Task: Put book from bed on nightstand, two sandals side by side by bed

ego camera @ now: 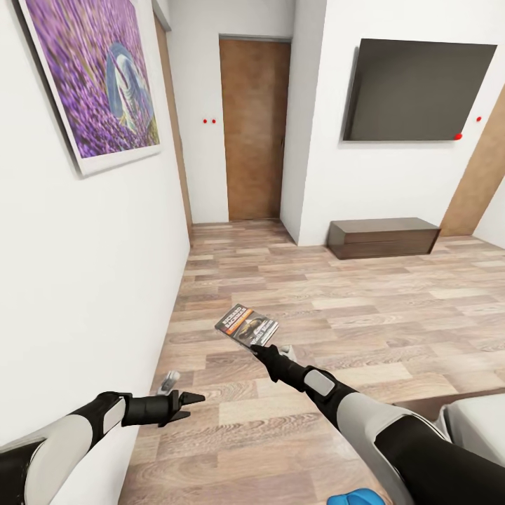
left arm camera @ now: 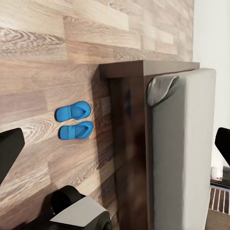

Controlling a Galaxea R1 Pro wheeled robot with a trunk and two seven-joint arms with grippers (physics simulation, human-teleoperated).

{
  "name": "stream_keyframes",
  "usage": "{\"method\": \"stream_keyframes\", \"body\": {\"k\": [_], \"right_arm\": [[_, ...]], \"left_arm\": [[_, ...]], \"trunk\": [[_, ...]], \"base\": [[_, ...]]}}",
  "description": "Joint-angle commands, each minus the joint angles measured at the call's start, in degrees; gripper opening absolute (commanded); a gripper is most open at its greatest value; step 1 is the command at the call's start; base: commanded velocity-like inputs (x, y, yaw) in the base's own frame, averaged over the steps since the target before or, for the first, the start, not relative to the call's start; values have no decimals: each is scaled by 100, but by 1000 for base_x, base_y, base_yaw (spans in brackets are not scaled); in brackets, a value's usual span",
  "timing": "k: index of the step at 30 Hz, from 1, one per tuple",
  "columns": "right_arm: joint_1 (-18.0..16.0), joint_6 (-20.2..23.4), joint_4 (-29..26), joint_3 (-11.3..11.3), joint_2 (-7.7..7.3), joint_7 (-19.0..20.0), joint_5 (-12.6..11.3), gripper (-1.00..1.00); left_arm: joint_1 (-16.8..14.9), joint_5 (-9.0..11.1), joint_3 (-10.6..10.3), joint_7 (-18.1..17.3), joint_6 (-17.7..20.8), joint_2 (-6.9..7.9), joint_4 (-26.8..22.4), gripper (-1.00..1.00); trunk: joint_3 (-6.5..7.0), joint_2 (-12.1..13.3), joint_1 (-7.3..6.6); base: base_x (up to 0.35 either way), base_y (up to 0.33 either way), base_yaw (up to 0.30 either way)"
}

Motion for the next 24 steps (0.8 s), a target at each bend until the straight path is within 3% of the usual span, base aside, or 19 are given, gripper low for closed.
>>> {"method": "stream_keyframes", "body": {"k": [1,12,24], "right_arm": [[-6,29,8,35,0,11,-63,-100],[-6,29,15,32,0,11,-65,-100],[-6,29,15,32,0,10,-71,-100]], "left_arm": [[-2,-36,42,-16,49,1,-4,100],[-2,-37,42,-16,49,0,-4,100],[-2,-37,48,-16,49,0,-4,100]], "trunk": [[-5,-2,0],[-5,-2,0],[-19,-2,0]], "base": [[85,0,0],[89,0,17],[20,0,156]]}}
